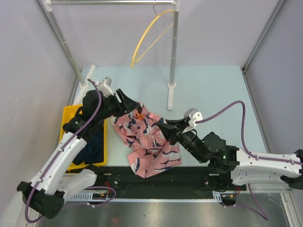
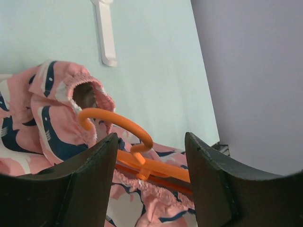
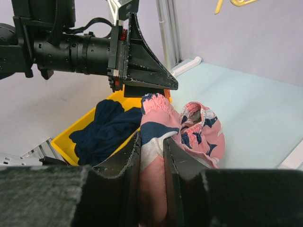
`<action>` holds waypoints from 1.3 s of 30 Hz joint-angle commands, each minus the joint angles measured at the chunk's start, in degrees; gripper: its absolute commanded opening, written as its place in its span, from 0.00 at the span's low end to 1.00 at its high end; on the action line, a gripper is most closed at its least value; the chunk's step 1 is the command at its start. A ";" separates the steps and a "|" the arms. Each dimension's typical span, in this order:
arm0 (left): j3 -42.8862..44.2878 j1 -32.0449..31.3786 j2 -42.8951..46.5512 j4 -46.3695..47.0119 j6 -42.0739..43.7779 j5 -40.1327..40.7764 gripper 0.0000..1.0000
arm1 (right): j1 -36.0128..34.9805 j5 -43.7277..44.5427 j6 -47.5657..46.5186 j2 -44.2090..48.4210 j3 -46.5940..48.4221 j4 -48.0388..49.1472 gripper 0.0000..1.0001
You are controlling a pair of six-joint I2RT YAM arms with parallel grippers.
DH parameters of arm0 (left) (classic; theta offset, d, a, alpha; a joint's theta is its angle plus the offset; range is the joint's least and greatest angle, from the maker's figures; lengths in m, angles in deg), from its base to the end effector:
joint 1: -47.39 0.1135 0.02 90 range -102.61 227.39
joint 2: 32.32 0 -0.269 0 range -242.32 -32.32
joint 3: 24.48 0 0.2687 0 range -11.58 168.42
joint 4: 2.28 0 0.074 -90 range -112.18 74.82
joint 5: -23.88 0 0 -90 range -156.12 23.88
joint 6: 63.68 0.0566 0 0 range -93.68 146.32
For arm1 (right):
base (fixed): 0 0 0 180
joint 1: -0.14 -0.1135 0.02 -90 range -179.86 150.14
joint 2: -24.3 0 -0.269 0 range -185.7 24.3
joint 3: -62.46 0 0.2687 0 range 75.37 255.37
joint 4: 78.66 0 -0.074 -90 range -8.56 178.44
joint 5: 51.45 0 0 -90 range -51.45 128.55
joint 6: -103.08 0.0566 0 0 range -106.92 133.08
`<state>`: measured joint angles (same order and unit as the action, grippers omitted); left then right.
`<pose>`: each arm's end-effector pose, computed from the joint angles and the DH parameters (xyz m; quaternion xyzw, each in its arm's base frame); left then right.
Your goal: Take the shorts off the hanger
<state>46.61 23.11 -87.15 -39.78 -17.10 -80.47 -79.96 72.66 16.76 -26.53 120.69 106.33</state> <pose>0.2158 -0.1127 0.3620 -0.0666 0.8192 -0.3977 0.4079 0.0716 0.2257 0.3826 -0.1910 0.6121 0.3606 0.6773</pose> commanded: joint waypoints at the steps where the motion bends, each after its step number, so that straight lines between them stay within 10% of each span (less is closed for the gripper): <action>1: 1.49 0.98 -0.19 3.67 2.37 1.09 0.63 | -0.68 -0.44 0.80 1.96 0.47 4.35 0.00; 6: 2.18 2.30 -3.70 7.80 2.11 -3.39 0.55 | -0.68 -2.11 1.50 1.79 0.56 3.65 0.00; 14: 12.09 6.43 -9.06 4.84 7.54 -5.26 0.05 | 4.33 -11.25 5.10 1.96 0.47 -0.83 0.00; 17: 16.41 6.52 -8.90 2.72 9.92 -1.49 0.00 | 8.10 -10.65 7.21 1.70 0.82 -3.03 0.00; 27: 17.83 4.42 -3.80 4.39 9.32 14.24 0.00 | 21.65 -9.17 14.77 -6.98 13.28 -24.27 0.72; 39: 14.32 -6.75 -1.51 5.79 13.01 37.37 0.00 | 14.18 -0.01 13.65 -20.00 33.59 -34.94 0.99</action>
<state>61.56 17.78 -90.82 -36.33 -5.99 -49.60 -63.04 67.00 32.81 -44.65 148.55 72.17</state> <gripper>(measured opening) 0.071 0.984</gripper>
